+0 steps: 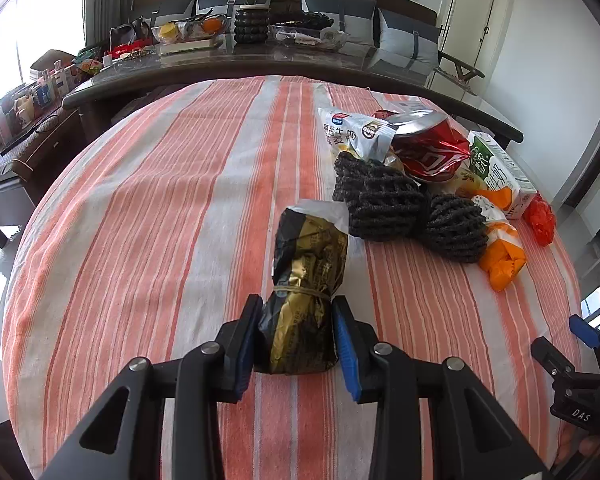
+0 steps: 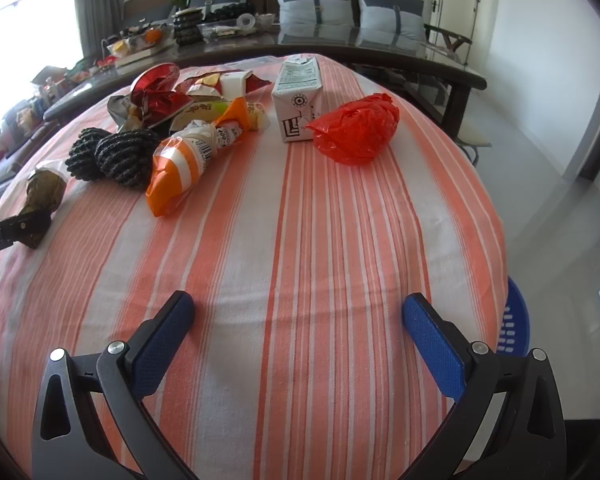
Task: Collect trash
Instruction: 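Grasp the dark leaf-wrapped package with the left tool while the right tool approaches the red bag, then carry the package and red bag to the blue wastebasket and release both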
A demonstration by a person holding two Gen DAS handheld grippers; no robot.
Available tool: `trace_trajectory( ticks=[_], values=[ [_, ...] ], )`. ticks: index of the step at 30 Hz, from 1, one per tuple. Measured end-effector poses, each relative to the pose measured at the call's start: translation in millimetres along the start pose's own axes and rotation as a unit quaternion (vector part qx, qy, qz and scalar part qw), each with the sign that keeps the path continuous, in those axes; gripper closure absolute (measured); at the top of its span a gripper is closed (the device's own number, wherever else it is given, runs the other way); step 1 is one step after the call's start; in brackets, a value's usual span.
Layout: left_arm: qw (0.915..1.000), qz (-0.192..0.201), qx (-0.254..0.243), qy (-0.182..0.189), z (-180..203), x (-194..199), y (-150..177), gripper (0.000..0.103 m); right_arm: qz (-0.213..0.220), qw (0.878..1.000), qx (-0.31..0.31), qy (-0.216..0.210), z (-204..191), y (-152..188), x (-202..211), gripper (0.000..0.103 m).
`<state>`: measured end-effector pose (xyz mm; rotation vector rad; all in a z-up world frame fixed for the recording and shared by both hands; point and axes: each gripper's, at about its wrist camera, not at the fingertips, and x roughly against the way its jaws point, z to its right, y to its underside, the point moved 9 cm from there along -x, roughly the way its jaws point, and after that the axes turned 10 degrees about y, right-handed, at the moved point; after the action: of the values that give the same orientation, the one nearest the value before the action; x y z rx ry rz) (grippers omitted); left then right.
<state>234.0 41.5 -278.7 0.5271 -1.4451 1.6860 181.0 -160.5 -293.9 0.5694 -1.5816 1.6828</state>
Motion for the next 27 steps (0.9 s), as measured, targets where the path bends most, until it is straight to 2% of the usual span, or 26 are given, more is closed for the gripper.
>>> trace_trajectory(
  ticks=[11, 13, 17, 20, 22, 26, 27],
  values=[
    [1.0000, 0.002, -0.002, -0.006, 1, 0, 0, 0.067, -0.005, 1.000, 0.000, -0.012, 3, -1, 0, 0.000],
    [0.9999, 0.005, -0.004, -0.008, 1, 0, 1, 0.067, 0.004, 0.999, -0.036, -0.018, 19, -13, 5, 0.017],
    [0.9999, 0.011, 0.000, -0.006, 3, 2, 2, 0.072, 0.013, 0.995, -0.101, -0.012, 60, -59, 5, 0.020],
    [0.9999, 0.015, 0.004, -0.001, 3, 3, 3, 0.073, 0.008, 0.994, -0.107, -0.013, 66, -93, -8, 0.023],
    [0.9998, 0.016, 0.008, 0.004, 2, 5, 3, 0.074, -0.005, 0.994, -0.107, -0.027, 60, -109, -22, 0.030],
    [0.9996, 0.018, 0.016, 0.013, 1, 10, 4, 0.076, -0.067, 0.990, -0.118, -0.047, 51, -115, -59, 0.033],
    [0.9995, 0.019, 0.017, 0.017, 2, 12, 5, 0.076, -0.083, 0.987, -0.123, -0.059, 51, -112, -66, 0.043]
  ],
)
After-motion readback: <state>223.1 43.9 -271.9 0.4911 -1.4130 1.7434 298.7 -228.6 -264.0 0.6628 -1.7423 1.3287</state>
